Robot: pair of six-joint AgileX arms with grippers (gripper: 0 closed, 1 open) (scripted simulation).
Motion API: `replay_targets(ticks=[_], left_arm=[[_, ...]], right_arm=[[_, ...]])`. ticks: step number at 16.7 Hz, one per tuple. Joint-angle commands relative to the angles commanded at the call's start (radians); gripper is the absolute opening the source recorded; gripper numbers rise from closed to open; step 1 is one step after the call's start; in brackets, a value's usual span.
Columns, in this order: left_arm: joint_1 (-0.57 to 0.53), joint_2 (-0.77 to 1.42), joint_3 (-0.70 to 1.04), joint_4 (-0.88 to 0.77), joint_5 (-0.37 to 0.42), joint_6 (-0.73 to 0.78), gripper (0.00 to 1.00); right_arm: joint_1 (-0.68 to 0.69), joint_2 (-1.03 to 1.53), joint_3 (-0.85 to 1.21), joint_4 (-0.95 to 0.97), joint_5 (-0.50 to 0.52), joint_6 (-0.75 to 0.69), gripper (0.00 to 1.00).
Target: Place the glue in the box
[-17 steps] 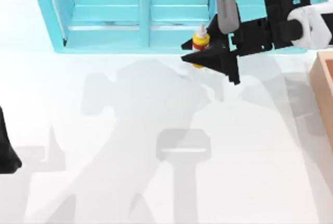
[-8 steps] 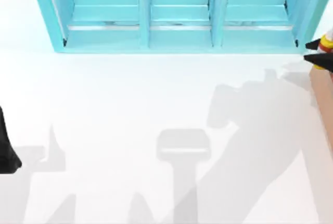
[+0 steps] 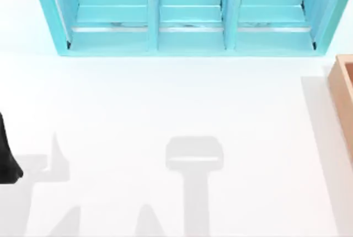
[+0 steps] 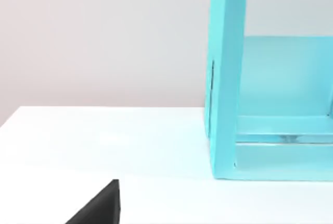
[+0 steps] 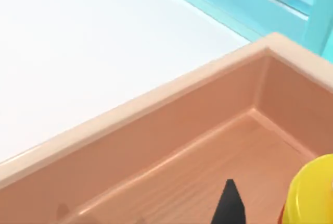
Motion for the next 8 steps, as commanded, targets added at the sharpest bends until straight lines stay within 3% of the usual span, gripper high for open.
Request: replay_targets(ticks=[4, 8], left_arm=[[0.0, 0.0, 0.0, 0.0, 0.0, 0.0, 1.0], [0.0, 0.0, 0.0, 0.0, 0.0, 0.0, 1.0]], right_arm=[[-0.165, -0.018, -0.044, -0.159, -0.013, -0.185, 0.0], [-0.205, -0.021, -0.053, -0.199, -0.016, -0.233, 0.0]])
